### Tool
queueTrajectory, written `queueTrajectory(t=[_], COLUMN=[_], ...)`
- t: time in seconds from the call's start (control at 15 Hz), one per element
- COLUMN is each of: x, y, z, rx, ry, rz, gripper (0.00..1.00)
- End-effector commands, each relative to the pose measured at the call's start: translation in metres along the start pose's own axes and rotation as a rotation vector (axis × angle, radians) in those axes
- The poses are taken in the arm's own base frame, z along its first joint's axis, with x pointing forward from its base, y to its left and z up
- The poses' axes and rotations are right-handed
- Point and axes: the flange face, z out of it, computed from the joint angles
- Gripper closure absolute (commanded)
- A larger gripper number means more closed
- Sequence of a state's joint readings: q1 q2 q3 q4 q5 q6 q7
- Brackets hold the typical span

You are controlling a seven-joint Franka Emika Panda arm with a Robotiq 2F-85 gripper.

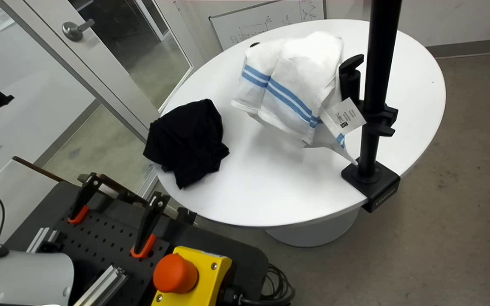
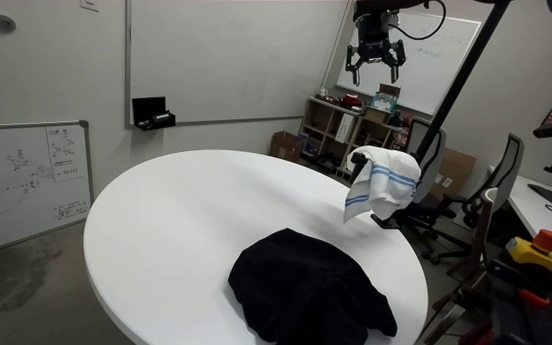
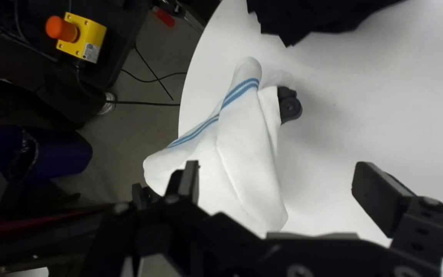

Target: Hang the tea towel on the stand

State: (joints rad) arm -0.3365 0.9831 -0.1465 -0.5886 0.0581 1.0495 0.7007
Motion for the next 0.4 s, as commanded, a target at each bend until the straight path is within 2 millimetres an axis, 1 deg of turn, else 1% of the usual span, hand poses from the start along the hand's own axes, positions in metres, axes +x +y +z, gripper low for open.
queueTrajectory(t=[0.0,0.13,0.33], x=[-0.010,-0.023,-0.026], y=[0.000,0.001,0.000], z=[-0.005,-0.012,-0.014], rx=[-0.008,-0.014,-0.014], ry=[-0.013,-0.020,-0.021], rz=[-0.047,-0.100,-0.114], gripper=[0.00,0.00,0.00])
